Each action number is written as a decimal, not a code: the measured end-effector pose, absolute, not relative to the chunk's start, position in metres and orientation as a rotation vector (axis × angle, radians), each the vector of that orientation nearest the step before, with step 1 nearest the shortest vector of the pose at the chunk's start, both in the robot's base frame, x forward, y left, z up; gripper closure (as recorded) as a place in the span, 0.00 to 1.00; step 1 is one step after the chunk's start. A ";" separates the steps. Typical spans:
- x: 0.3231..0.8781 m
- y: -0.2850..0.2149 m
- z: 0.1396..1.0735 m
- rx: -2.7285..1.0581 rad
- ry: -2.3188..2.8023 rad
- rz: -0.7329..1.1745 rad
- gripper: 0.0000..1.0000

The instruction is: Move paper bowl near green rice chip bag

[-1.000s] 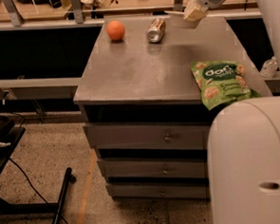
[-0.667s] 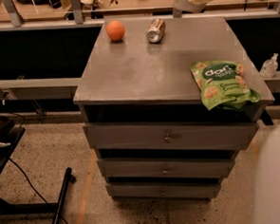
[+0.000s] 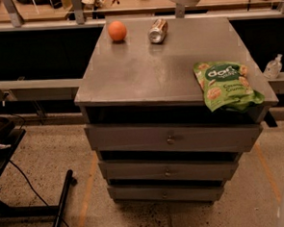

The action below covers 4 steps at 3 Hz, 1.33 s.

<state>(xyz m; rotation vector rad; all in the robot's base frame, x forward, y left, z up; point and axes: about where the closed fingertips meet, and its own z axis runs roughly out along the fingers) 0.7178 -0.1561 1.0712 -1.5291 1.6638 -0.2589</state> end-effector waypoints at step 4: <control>0.646 -0.192 1.037 -1.503 1.490 -0.503 1.00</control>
Offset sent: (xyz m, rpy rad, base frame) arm -0.0872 -0.0103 -0.1078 -0.1957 -0.2726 0.0410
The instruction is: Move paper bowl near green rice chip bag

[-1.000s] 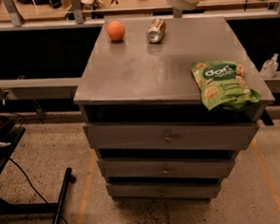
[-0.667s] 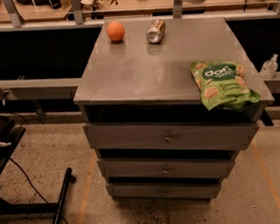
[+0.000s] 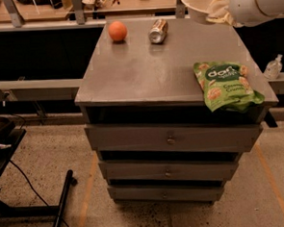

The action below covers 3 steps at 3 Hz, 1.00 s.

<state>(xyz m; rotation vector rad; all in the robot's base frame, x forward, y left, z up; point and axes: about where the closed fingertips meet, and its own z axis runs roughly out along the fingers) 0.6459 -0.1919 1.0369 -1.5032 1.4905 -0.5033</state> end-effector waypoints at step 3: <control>0.597 -0.155 0.941 -1.689 1.473 -0.360 1.00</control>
Offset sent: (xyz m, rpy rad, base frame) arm -0.0513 0.0329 -0.1081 -0.0171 0.2041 0.1327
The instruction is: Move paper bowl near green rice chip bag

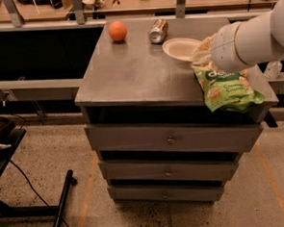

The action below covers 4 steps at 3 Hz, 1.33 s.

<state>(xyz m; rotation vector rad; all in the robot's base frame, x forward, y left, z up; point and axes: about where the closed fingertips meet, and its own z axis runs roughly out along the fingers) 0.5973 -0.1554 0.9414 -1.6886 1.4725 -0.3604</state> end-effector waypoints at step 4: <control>0.593 -0.145 0.884 -1.818 1.474 -0.251 0.12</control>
Offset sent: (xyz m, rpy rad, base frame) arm -0.0178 0.0150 -0.1059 -0.1004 0.1015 0.1249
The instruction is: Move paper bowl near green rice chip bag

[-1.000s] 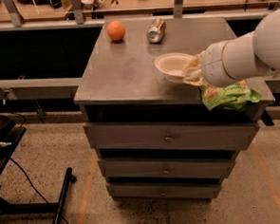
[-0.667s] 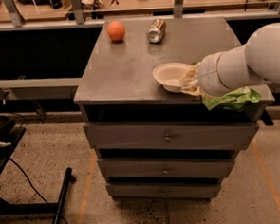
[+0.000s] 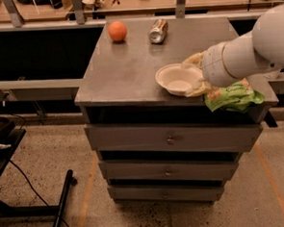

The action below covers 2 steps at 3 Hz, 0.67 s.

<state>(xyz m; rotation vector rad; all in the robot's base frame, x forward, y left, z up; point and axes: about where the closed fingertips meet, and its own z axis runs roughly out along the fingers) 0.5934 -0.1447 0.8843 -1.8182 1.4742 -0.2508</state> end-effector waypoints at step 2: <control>0.631 -0.202 0.968 -1.683 1.616 -0.229 0.00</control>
Offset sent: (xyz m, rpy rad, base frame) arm 0.0647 -0.1074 0.1452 0.1142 0.0256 -0.2397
